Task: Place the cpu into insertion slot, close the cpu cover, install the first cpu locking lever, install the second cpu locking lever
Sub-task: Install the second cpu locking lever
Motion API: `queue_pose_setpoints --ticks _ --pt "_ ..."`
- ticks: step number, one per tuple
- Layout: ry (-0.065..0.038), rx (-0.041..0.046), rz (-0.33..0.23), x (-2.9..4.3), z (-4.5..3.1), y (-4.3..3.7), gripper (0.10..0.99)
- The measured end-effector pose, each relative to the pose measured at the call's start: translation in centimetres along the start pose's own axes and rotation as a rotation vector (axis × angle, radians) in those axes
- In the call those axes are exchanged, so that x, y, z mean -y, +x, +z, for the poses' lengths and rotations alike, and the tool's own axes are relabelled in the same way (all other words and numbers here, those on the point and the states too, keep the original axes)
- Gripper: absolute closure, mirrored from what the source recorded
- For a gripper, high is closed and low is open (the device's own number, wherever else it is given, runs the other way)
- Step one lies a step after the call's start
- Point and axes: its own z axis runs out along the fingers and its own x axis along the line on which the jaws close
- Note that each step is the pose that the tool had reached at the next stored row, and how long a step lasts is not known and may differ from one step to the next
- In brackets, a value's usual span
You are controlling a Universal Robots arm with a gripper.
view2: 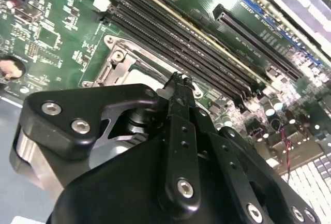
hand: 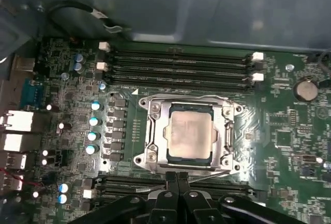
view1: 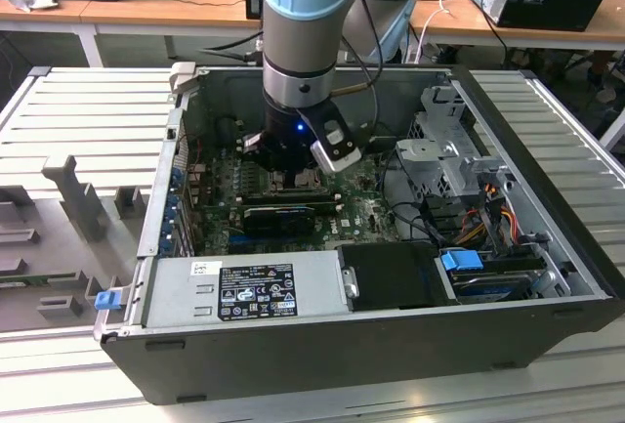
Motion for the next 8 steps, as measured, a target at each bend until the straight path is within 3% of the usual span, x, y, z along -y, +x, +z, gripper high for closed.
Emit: queue_pose_setpoints --ticks 2,4,8 --pt "-0.001 -0.0018 -0.013 0.09 0.59 0.04 0.980" --pt "-0.018 -0.0002 -0.016 0.46 0.62 0.38 0.980" --pt "-0.026 -0.0007 -0.024 0.88 0.60 0.83 0.980"
